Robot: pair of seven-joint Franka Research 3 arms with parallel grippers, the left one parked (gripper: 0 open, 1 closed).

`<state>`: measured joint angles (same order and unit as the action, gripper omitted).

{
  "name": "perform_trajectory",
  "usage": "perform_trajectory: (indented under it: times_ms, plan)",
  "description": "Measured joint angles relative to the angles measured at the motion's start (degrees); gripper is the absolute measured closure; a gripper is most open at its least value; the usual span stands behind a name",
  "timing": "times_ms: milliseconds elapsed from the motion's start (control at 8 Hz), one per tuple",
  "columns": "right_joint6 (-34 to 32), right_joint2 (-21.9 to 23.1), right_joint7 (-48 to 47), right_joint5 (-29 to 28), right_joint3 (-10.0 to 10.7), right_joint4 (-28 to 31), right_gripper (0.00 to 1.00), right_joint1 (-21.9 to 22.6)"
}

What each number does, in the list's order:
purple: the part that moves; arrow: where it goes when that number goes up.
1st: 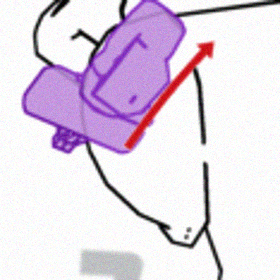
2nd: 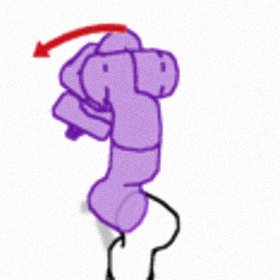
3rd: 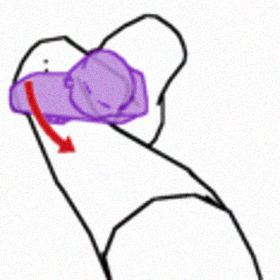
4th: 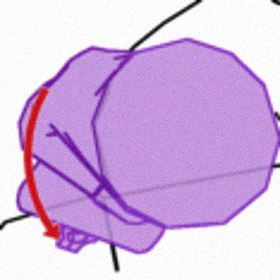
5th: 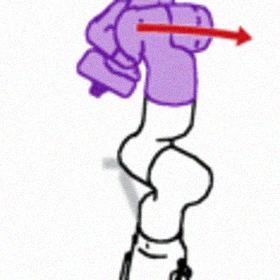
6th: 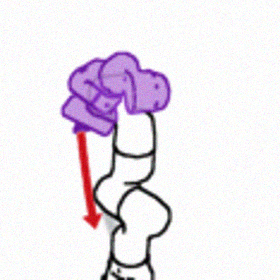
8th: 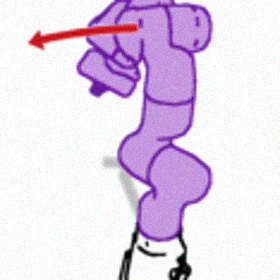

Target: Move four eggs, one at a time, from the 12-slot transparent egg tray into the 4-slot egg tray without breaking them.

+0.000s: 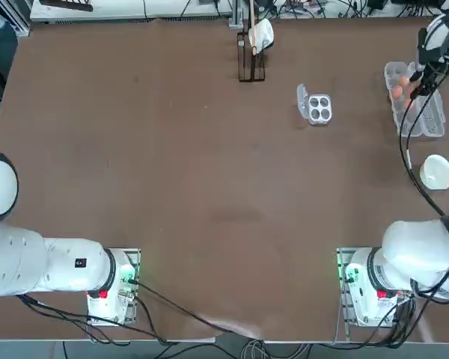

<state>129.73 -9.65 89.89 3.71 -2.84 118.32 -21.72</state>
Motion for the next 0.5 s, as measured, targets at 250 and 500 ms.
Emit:
perform_trajectory:
  times_ms: [250, 500]
  plan:
    - [-5.8, 2.9, -17.0, -0.2, -0.3, 0.1, 0.42, 7.1]
    - [-6.9, 3.1, -35.6, -0.2, -0.5, 0.5, 0.42, 15.1]
